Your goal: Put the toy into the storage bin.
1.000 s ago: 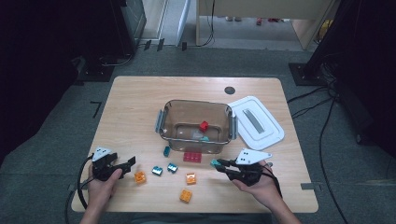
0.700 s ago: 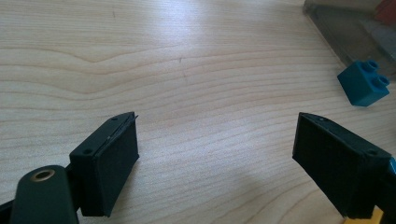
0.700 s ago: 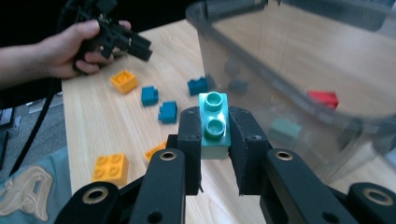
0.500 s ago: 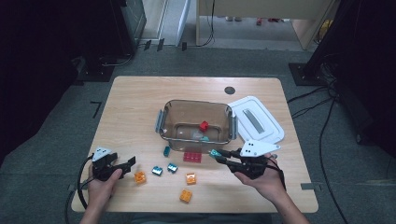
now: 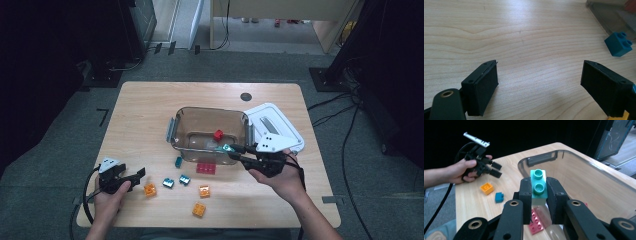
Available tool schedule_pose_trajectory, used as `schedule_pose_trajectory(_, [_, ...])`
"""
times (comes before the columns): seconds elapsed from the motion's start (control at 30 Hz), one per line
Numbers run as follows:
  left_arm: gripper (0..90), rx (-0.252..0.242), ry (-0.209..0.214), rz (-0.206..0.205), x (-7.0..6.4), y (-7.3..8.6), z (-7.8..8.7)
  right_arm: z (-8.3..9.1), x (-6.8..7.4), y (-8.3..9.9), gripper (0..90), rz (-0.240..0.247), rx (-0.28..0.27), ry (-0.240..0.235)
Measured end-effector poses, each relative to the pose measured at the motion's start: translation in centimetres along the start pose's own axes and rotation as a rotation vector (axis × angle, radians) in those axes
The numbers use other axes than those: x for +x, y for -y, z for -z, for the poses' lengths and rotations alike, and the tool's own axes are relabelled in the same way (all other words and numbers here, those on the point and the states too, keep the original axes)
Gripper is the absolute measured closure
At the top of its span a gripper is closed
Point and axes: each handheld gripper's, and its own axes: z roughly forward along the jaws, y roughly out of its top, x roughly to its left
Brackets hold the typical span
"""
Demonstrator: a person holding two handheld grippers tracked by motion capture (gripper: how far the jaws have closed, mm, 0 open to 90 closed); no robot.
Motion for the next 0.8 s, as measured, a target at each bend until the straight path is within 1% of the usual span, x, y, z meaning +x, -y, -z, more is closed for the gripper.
schedule_pose_trajectory(0.13, [14.2,0.0,0.001,0.0,0.0,0.0,0.0,-0.7,-0.9,-0.6,76.6,-0.016,-0.002,0.016])
schedule_pose_trajectory(0.2, [14.2,0.0,0.001,0.0,0.0,0.0,0.0,-1.4,-1.6,-0.9,76.6,-0.029,-0.002,0.027])
schedule_pose_trajectory(0.27, [14.2,0.0,0.002,0.0,0.0,0.0,0.0,-1.6,-1.7,-1.0,76.6,-0.029,-0.002,0.029])
schedule_pose_trajectory(0.33, [14.2,-0.001,0.003,0.001,0.0,0.0,0.0,-2.1,-2.2,-1.1,76.6,-0.037,0.002,0.04])
schedule_pose_trajectory(0.43, [14.2,-0.003,0.002,0.001,0.0,0.0,0.0,-2.8,-2.9,-1.1,76.6,-0.05,0.013,0.05])
schedule_pose_trajectory(0.63, [14.2,-0.002,0.003,0.0,0.0,0.0,0.0,-4.3,-4.3,-1.0,76.6,-0.096,0.026,0.073])
schedule_pose_trajectory(0.73, [14.2,-0.002,0.004,-0.001,0.0,0.0,0.0,-5.0,-4.9,-1.0,76.6,-0.104,0.041,0.08])
schedule_pose_trajectory(0.77, [14.1,-0.003,0.004,0.0,0.0,0.0,0.0,-5.5,-5.3,-0.9,76.6,-0.104,0.056,0.086])
schedule_pose_trajectory(0.8, [14.1,-0.002,0.004,0.0,0.0,0.0,0.0,-5.5,-5.3,-0.9,76.6,-0.104,0.056,0.086])
